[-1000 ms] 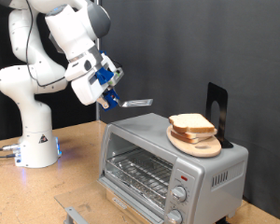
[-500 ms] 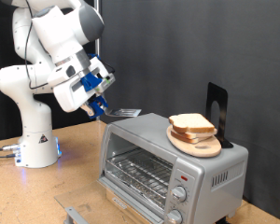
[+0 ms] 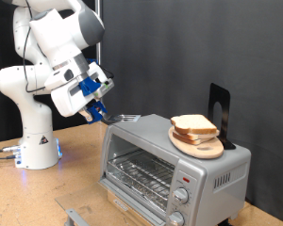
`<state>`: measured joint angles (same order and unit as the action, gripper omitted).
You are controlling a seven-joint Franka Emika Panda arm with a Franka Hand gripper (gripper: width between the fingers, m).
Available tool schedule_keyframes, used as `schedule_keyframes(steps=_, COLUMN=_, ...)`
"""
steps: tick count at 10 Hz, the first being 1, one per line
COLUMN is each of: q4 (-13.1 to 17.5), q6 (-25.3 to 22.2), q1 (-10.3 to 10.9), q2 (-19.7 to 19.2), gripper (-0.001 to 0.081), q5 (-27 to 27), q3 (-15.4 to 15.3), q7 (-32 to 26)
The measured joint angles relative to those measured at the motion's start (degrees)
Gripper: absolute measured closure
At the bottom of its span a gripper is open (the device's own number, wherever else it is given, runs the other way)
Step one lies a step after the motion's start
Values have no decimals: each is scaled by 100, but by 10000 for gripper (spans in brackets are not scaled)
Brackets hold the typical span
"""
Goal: Make a piece of toast with the oven
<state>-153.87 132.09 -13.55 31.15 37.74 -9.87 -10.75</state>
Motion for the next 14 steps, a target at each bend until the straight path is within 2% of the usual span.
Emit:
schedule_keyframes(steps=4, q4=602, q6=-68, q1=-26, q2=-445, gripper=355, q5=-724, q3=-487, q7=846)
schedule_keyframes(steps=8, q4=1088, q6=-82, q1=-30, q2=-998, gripper=355, q5=-1072, q3=-689, q7=1320)
schedule_keyframes(steps=11, q4=1284, q6=-73, q1=-25, q2=-1277, gripper=355, q5=-1112, q3=-817, q7=1374)
schedule_keyframes(steps=14, q4=1332, q6=-68, q1=-20, q2=-1353, gripper=355, q5=-1112, q3=-931, q7=1375)
